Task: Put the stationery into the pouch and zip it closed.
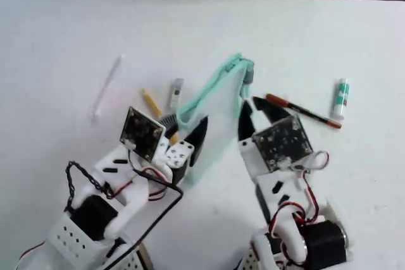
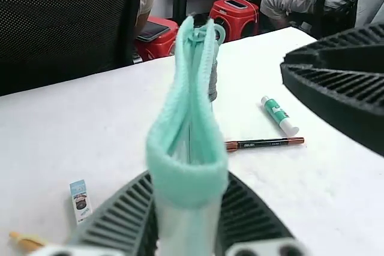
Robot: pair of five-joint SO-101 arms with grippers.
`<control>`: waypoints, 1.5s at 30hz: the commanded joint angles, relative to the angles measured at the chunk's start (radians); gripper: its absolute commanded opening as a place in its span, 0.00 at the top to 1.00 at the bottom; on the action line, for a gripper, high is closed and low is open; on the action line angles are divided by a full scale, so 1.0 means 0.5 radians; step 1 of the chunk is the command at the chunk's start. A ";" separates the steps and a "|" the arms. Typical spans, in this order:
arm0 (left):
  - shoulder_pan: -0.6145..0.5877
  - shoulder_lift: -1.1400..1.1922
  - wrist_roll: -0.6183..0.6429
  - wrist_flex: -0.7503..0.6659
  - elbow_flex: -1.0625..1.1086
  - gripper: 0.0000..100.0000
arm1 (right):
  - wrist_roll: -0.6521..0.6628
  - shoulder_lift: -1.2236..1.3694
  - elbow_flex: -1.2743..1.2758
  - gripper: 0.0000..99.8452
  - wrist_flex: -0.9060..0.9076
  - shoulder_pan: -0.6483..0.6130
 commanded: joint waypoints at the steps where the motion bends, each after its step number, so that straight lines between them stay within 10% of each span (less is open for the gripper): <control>1: -0.002 -0.044 0.006 0.009 -0.126 0.98 | -0.025 -0.097 0.055 0.96 -0.002 0.176; 19: -1.011 -0.769 -0.694 0.328 -0.878 0.98 | -0.292 -0.250 0.506 0.96 -0.164 0.342; 28: -1.692 -0.032 -0.868 -0.163 -0.875 0.98 | -0.292 -0.250 0.954 0.96 -0.480 0.324; 37: -1.708 0.781 -0.838 -0.537 -0.850 0.98 | -0.285 -0.250 1.142 0.96 -0.542 0.106; 45: -1.800 1.438 -0.736 -1.427 -0.420 0.98 | -0.288 -0.250 1.166 0.96 -0.545 0.115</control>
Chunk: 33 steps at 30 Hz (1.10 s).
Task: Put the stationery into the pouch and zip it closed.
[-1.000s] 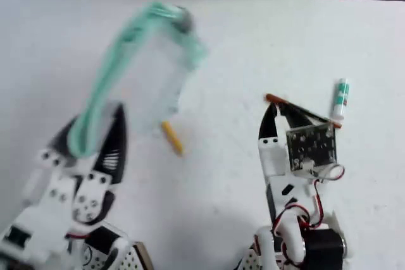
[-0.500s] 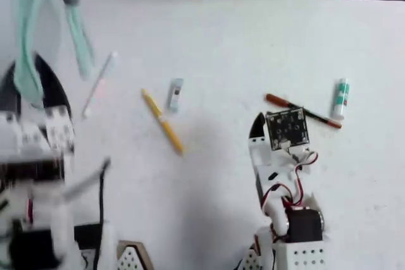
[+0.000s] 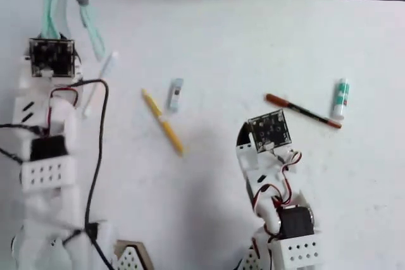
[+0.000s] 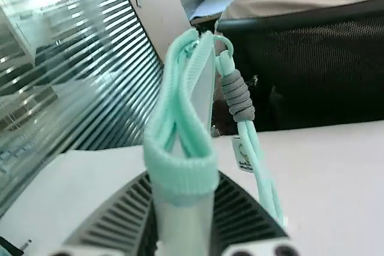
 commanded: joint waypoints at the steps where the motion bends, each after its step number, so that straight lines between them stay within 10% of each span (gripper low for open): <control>1: -0.026 0.226 0.040 -0.451 0.120 0.98 | -0.015 -0.014 -0.012 0.96 -0.035 -0.011; 8: 0.072 0.453 0.270 -0.829 0.341 0.98 | -0.015 -0.014 -0.012 0.96 -0.035 -0.011; 33: 1.269 -1.014 0.583 0.746 0.399 0.98 | 0.000 -0.014 -0.012 0.96 -0.066 -0.002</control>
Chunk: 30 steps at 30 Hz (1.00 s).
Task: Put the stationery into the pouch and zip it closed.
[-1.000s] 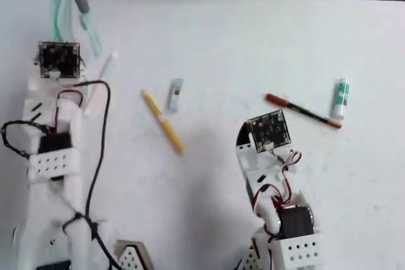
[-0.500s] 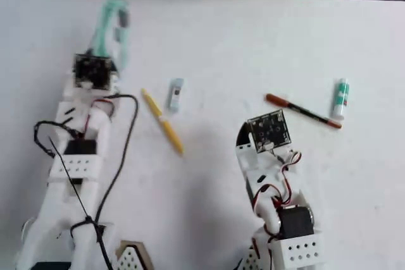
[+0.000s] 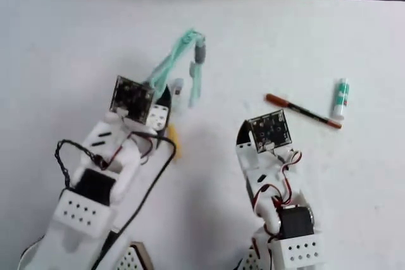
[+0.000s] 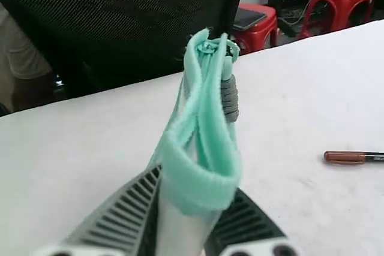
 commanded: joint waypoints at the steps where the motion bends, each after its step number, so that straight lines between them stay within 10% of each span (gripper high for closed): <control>1: 0.032 -0.318 0.064 0.043 -0.046 0.98 | -0.003 -0.014 -0.012 0.96 -0.026 -0.002; 12: -0.560 -0.809 0.077 0.304 -0.199 0.98 | -0.003 -0.014 0.000 0.96 -0.023 0.002; 19: -0.563 -0.812 0.077 -0.338 0.454 0.98 | -0.003 -0.014 0.018 0.96 -0.023 -0.014; 23: -0.446 -0.812 0.080 -0.632 0.752 0.98 | -0.003 -0.014 0.018 0.96 -0.023 -0.008; 30: 0.173 -0.812 0.270 -0.025 0.448 0.98 | 0.000 -0.014 0.018 0.96 -0.035 -0.002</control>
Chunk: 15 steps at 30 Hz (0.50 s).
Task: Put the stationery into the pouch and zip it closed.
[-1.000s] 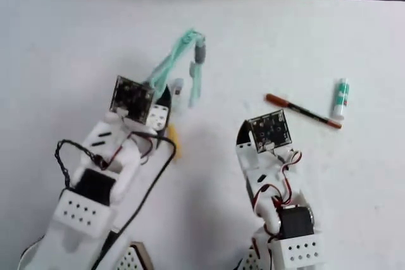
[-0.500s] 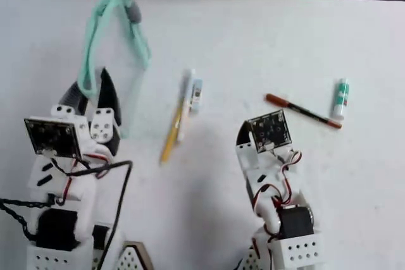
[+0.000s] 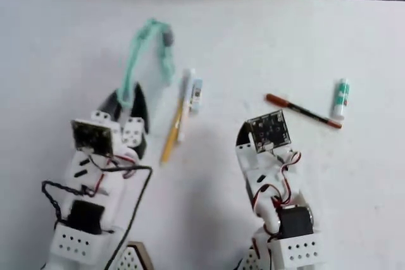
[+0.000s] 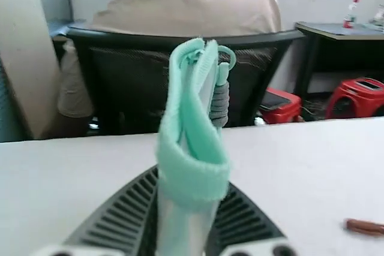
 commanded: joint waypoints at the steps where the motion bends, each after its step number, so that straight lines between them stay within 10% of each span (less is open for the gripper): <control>1: 0.422 0.014 0.077 0.187 -0.193 0.98 | 0.000 -0.014 -0.012 0.96 -0.032 -0.002; 6: 0.796 0.321 0.074 0.015 -0.399 0.98 | 0.000 -0.014 -0.012 0.96 -0.032 0.023; 15: 0.373 1.174 0.255 -0.006 -1.166 0.98 | 0.000 -0.014 -0.012 0.96 -0.032 0.170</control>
